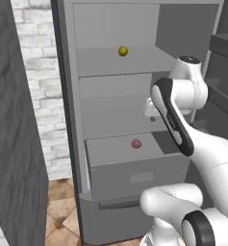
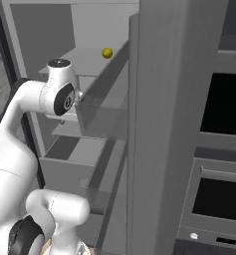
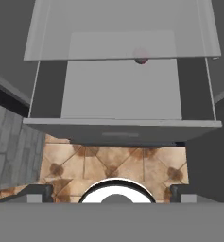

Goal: Fully open the fridge drawer.

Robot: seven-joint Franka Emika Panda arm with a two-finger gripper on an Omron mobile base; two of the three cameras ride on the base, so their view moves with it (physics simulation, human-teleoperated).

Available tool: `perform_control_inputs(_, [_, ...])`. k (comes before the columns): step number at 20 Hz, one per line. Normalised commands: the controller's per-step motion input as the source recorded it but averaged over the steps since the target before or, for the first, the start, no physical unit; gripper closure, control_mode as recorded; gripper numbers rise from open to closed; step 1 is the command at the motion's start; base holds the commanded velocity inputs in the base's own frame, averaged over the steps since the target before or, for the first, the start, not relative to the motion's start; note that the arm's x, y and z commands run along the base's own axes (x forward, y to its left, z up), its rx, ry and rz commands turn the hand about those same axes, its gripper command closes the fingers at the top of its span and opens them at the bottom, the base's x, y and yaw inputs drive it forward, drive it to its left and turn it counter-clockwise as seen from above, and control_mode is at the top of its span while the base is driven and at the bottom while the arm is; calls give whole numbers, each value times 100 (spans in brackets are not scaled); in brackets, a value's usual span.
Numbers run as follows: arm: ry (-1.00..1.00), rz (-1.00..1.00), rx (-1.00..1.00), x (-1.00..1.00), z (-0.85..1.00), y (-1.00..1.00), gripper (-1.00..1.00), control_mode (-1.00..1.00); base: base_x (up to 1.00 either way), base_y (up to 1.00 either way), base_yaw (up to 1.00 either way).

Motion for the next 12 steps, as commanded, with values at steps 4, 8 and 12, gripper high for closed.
perform_control_inputs(4, [0, 0, 0, 0, 0, 0, -100, 100, -39, 0, 0])
perform_control_inputs(8, [0, 0, 0, 0, 0, 0, -100, 100, -35, 0, 0])
perform_control_inputs(12, [0, 0, 0, -7, 0, 0, -100, -100, -13, 0, 0])
